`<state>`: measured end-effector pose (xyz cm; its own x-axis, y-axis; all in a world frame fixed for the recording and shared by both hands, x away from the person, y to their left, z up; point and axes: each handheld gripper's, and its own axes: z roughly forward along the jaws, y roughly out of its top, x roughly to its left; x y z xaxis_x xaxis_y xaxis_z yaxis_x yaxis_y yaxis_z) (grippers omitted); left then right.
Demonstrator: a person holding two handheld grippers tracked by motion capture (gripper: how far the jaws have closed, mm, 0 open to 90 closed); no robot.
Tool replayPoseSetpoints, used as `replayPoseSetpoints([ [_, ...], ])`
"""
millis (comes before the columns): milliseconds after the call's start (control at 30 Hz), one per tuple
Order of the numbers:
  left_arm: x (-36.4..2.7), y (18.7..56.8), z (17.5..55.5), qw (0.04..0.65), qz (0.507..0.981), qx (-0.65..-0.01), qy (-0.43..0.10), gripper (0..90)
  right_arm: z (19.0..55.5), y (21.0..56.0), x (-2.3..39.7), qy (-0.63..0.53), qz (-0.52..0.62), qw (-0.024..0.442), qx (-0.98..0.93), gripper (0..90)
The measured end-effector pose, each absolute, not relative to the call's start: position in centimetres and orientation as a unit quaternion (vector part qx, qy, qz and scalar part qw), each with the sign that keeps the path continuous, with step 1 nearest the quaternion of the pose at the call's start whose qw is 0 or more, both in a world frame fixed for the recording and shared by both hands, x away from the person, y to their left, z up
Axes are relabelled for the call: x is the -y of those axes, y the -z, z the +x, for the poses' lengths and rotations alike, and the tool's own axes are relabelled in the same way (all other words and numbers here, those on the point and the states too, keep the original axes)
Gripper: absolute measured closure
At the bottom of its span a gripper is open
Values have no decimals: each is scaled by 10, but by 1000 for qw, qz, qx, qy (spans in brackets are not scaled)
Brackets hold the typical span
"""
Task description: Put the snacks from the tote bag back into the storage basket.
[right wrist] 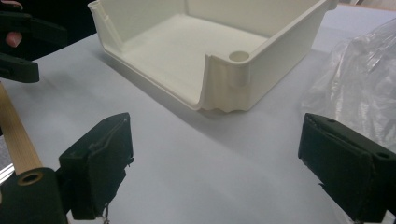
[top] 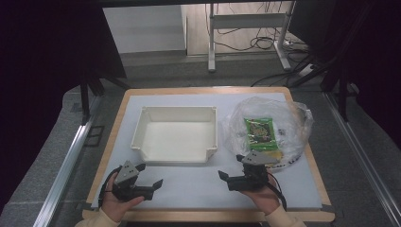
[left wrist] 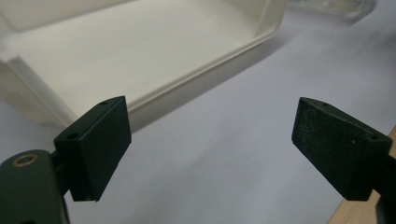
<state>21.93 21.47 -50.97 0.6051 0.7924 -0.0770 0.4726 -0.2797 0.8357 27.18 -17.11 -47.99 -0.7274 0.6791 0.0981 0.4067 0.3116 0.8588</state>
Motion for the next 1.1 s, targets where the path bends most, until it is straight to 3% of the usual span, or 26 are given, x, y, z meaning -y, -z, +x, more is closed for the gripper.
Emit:
replayPoseSetpoints([
  [700, -217, 506, 221, 452, 782, -392, -174, 131, 268, 482, 169, -456, 318, 163, -815, 131],
  [1100, -214, 507, 220, 443, 794, -382, -166, 136, 270, 484, 164, -460, 305, 137, -822, 172],
])
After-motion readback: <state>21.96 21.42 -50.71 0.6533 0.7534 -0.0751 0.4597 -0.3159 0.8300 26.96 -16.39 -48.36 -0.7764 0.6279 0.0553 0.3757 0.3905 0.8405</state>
